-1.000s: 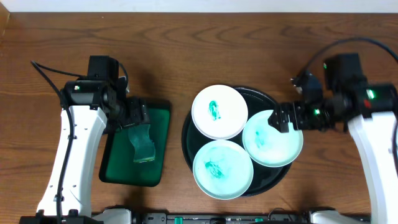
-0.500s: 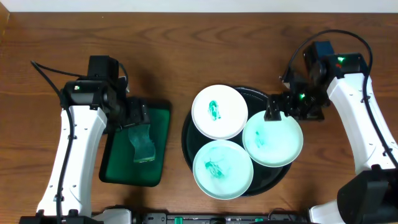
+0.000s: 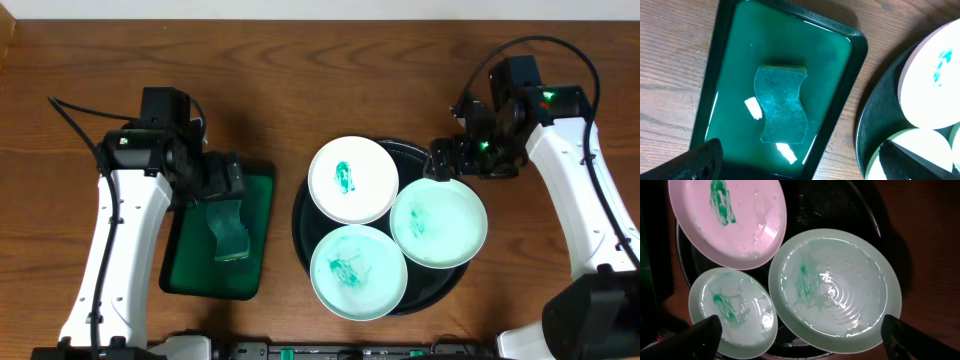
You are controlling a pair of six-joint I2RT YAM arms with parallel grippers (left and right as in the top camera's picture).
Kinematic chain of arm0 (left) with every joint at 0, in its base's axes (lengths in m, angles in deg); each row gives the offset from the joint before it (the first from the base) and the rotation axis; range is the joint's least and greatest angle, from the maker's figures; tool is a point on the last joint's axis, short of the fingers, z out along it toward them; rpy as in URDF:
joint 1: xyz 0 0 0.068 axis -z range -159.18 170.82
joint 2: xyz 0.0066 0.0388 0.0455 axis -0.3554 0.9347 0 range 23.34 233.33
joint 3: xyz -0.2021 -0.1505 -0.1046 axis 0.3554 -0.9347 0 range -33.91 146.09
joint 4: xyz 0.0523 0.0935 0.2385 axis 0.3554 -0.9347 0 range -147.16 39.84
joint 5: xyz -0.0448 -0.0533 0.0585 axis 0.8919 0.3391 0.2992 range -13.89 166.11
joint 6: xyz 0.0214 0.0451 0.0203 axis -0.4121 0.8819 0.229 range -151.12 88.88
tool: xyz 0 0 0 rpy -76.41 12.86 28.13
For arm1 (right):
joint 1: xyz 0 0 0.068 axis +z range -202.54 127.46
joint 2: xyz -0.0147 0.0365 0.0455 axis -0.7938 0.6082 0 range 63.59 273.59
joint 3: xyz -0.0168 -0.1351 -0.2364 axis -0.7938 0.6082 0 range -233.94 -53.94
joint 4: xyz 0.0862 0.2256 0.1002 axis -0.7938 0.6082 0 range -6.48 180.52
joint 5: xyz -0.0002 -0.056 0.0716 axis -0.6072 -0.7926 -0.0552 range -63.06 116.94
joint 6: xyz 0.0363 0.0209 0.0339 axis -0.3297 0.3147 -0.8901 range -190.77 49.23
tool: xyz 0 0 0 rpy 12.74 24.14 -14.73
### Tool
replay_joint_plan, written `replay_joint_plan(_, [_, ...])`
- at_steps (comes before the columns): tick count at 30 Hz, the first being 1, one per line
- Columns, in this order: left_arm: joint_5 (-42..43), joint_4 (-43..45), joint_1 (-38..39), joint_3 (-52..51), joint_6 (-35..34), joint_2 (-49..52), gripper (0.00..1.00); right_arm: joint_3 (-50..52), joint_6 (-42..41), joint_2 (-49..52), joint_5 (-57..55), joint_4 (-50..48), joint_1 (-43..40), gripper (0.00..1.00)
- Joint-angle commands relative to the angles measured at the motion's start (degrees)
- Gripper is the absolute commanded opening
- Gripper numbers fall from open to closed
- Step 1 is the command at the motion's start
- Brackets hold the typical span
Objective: Clean dirty plates on tray and stack at the side
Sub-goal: 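Raise the right arm and reach toward the top-right plate rim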
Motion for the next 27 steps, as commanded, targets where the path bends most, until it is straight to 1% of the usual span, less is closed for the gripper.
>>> replay_joint_plan(1, [0.4, 0.2, -0.3, 0.9, -0.2, 0.0, 1.00, -0.7, -0.2, -0.6, 1.0, 0.2, 0.0, 0.99])
replay_joint_plan(10, [0.3, 4.6, -0.3, 0.9, -0.1, 0.0, 1.00, -0.7, -0.1, -0.6, 2.4, 1.2, 1.2, 0.99])
replay_joint_plan(11, [-0.1, 5.2, -0.3, 0.9, -0.2, 0.0, 0.98, -0.7, -0.1, -0.6, 2.4, 1.3, 1.2, 0.99])
replay_joint_plan(13, [-2.8, 6.1, -0.3, 0.9, -1.1, 0.0, 0.78, -0.7, -0.2, -0.6, 2.4, 1.9, 1.2, 0.99])
replay_joint_plan(14, [-7.8, 6.2, -0.3, 0.9, -4.6, 0.0, 0.67, -0.6, -0.2, -0.6, 2.4, 2.7, 1.5, 0.99])
replay_joint_plan(15, [-9.1, 6.1, -0.3, 0.9, -5.1, 0.0, 0.70, -0.6, -0.2, -0.6, 2.4, 3.1, 1.7, 0.99])
replay_joint_plan(16, [-9.7, 6.1, -0.3, 0.9, -5.1, 0.0, 0.85, -0.6, -0.1, -0.6, 2.4, 3.6, 1.7, 0.99])
replay_joint_plan(20, [-9.8, 5.8, -0.3, 0.9, -5.0, 0.0, 0.82, -0.6, -0.1, -0.6, 2.4, 4.1, 1.9, 0.99])
replay_joint_plan(21, [-9.8, 5.9, -0.3, 0.9, -5.1, 0.0, 0.88, -0.6, -0.1, -0.6, 2.4, 4.1, 1.9, 0.99])
replay_joint_plan(22, [-9.7, 5.8, -0.3, 0.9, -5.1, 0.0, 0.89, -0.6, -0.1, -0.6, 2.4, 4.1, 1.9, 0.99])
replay_joint_plan(23, [-9.6, 5.7, -0.2, 0.9, -5.1, 0.0, 0.94, -0.6, -0.2, -0.6, 2.4, 4.1, 1.9, 0.99])
replay_joint_plan(25, [-9.6, 4.9, -0.2, 0.9, -5.1, 0.0, 0.93, -0.6, -0.1, -0.6, 2.4, 4.1, 1.9, 0.99])
replay_joint_plan(26, [-9.6, 4.3, -0.2, 0.9, -5.1, 0.0, 0.81, -0.6, -0.1, -0.6, 2.4, 4.1, 1.9, 0.99])
replay_joint_plan(27, [-9.6, 3.8, -0.3, 0.9, -5.1, 0.0, 0.77, -0.6, -0.1, -0.6, 2.4, 4.1, 1.9, 0.99])
